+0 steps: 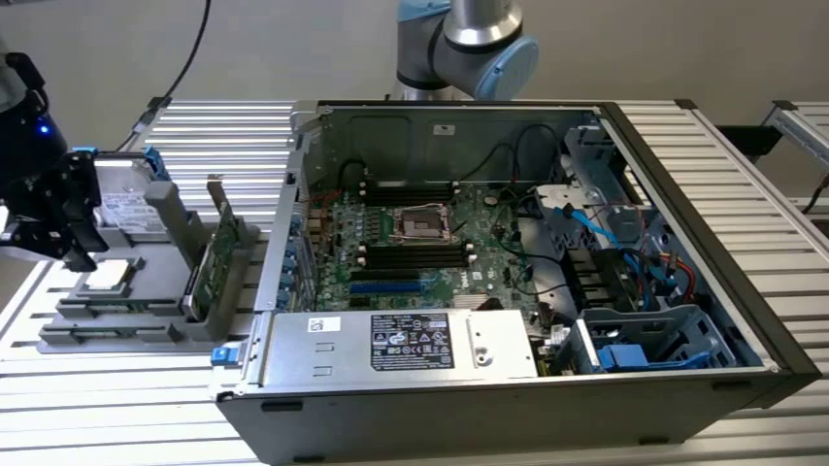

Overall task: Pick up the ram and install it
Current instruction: 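Pick up the ram and move it above insertion slot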

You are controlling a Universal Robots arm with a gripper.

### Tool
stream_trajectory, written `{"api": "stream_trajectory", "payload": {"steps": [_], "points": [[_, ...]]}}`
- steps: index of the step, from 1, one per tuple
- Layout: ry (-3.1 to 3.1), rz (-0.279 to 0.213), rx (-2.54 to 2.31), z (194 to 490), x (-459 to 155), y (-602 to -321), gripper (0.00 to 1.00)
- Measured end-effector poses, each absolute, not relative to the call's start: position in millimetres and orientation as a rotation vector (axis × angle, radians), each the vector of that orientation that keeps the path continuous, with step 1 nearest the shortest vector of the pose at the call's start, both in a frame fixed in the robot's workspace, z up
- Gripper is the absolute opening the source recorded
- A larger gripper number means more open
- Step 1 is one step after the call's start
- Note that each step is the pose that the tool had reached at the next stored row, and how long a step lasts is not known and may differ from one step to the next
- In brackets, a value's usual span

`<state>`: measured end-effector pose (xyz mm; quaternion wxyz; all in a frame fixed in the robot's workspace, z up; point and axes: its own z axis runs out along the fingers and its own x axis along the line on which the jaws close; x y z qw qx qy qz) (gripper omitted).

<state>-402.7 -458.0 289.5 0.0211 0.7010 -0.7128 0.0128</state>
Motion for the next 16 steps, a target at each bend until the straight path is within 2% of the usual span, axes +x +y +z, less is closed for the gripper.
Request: {"api": "stream_trajectory", "payload": {"steps": [16], "points": [[-2.204, 0.040, 2.179, 260.4, -405.4, -474.8, 0.33]]}}
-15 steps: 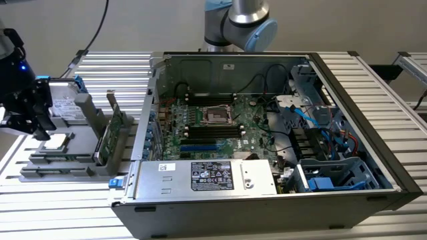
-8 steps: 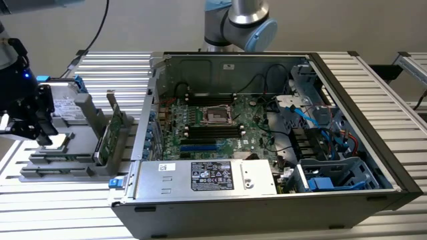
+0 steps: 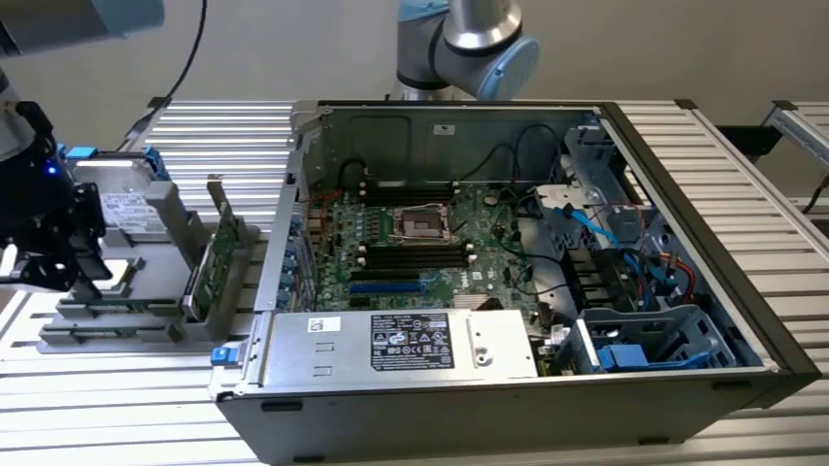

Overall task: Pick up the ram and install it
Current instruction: 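Pick up the ram and move it above insertion slot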

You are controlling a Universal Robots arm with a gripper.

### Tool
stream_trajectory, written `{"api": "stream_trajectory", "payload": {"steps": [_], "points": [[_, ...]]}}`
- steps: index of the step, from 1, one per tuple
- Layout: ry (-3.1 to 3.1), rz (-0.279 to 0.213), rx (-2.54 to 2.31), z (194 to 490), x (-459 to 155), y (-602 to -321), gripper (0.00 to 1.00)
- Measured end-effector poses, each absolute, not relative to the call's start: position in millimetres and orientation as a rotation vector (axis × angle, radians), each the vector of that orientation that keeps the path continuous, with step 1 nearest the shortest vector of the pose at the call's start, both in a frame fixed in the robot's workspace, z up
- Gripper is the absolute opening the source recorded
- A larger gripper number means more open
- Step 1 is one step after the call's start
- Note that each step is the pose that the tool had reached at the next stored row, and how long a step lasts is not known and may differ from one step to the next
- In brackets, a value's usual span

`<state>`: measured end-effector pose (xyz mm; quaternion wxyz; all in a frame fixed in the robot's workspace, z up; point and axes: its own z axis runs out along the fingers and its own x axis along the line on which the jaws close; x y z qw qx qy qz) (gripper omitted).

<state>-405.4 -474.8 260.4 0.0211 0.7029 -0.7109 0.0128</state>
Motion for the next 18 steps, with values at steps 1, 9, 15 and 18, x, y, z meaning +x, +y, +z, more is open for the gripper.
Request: {"api": "stream_trajectory", "payload": {"steps": [1, 9, 15, 18], "points": [[-2.204, 0.040, 2.179, 258.6, -405.5, -476.6, 0.33], [-2.203, 0.040, 2.180, 244.8, -405.7, -487.1, 0.33], [-2.203, 0.040, 2.181, 235.7, -405.7, -494.8, 0.33], [-2.202, 0.040, 2.180, 232.9, -405.8, -496.6, 0.33]]}}
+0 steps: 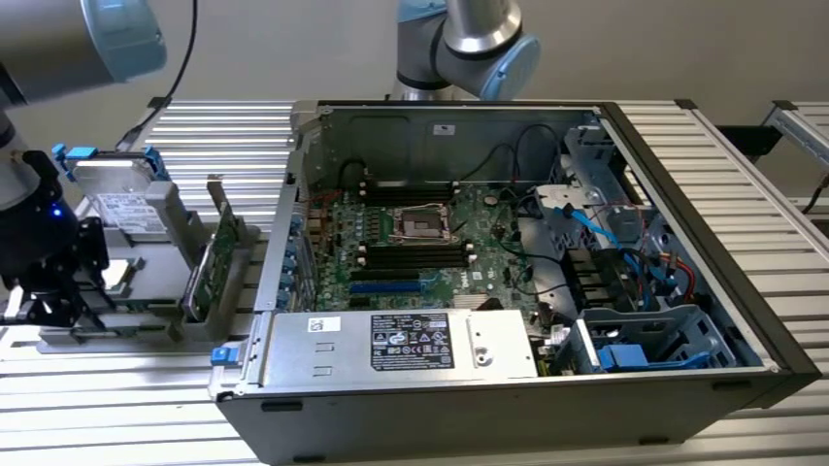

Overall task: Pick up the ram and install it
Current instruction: 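Pick up the ram and move it above insertion slot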

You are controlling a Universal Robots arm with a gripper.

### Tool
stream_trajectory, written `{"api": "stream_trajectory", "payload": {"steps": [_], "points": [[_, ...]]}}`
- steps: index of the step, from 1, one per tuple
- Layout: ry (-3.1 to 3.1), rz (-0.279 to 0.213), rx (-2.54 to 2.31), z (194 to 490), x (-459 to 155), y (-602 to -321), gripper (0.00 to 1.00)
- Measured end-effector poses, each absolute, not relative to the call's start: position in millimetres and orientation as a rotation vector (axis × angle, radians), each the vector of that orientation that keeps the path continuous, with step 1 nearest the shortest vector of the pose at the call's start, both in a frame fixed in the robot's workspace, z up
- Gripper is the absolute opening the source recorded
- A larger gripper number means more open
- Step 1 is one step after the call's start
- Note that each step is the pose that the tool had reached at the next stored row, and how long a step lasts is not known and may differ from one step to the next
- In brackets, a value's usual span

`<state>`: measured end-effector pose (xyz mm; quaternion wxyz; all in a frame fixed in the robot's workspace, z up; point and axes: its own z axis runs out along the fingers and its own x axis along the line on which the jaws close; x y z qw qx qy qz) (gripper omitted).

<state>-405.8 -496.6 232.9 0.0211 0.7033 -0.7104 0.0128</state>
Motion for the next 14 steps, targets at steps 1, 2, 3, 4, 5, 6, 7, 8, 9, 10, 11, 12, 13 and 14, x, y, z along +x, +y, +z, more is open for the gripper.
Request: {"api": "stream_trajectory", "payload": {"steps": [1, 2, 3, 4, 5, 6, 7, 8, 9, 10, 11, 12, 13, 14], "points": [[-2.202, 0.040, 2.180, 232.2, -405.8, -497.5, 0.33], [-2.202, 0.040, 2.181, 231.7, -405.7, -498.4, 0.33], [-2.202, 0.040, 2.180, 231.3, -405.7, -499.1, 0.33], [-2.203, 0.040, 2.180, 230.5, -405.8, -499.3, 0.33], [-2.203, 0.040, 2.180, 229.3, -405.7, -499.3, 0.33], [-2.203, 0.040, 2.181, 227.8, -405.5, -499.3, 0.33], [-2.203, 0.041, 2.181, 226.1, -405.3, -499.4, 0.33], [-2.203, 0.041, 2.181, 224.2, -405.2, -499.4, 0.33], [-2.203, 0.041, 2.181, 222.5, -405.1, -499.4, 0.33], [-2.203, 0.042, 2.181, 220.7, -404.7, -499.4, 0.33], [-2.203, 0.042, 2.182, 218.8, -404.1, -499.5, 0.33], [-2.204, 0.042, 2.182, 217.2, -403.4, -499.4, 0.33], [-2.204, 0.043, 2.182, 215.8, -402.7, -499.4, 0.33], [-2.204, 0.043, 2.182, 214.5, -401.9, -499.3, 0.33]]}}
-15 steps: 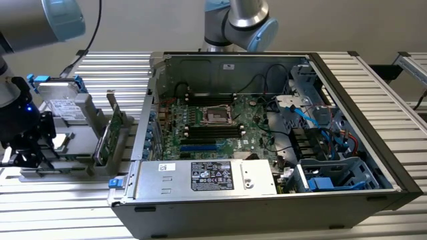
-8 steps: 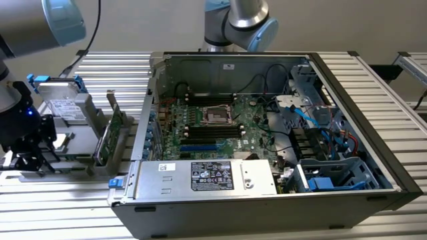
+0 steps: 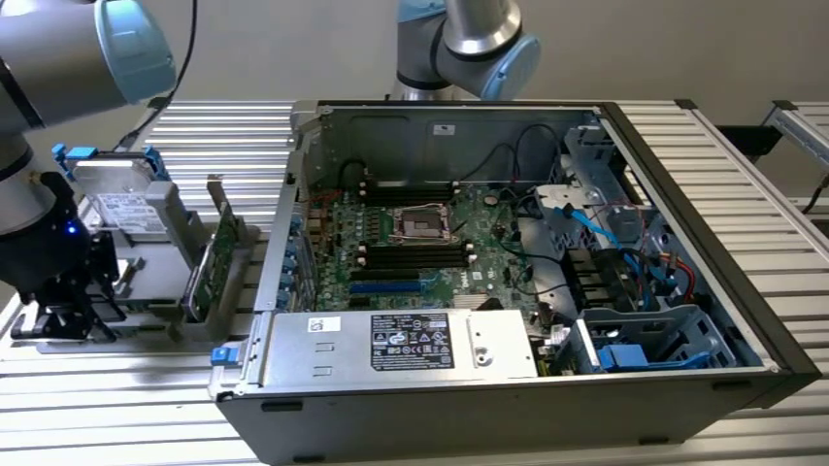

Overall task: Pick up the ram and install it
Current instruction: 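Pick up the ram and move it above insertion slot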

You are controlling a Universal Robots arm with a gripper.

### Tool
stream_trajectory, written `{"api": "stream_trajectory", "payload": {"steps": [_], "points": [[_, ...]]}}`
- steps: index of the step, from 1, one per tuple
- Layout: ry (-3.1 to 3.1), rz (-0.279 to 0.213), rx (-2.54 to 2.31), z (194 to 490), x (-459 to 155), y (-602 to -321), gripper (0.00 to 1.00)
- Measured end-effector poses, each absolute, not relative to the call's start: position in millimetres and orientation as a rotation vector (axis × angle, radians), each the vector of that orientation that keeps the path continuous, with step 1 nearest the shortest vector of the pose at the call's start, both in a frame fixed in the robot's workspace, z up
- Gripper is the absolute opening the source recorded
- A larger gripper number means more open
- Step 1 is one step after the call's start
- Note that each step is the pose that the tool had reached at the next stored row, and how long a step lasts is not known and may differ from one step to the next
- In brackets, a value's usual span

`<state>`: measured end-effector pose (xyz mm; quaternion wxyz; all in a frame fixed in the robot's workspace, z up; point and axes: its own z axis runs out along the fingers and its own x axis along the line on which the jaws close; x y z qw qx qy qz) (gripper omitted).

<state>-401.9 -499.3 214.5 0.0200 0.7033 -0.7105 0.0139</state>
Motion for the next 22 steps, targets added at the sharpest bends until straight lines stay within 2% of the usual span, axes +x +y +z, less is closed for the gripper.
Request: {"api": "stream_trajectory", "payload": {"steps": [22], "points": [[-2.207, 0.045, 2.180, 198.7, -400.0, -486.1, 0.33]]}}
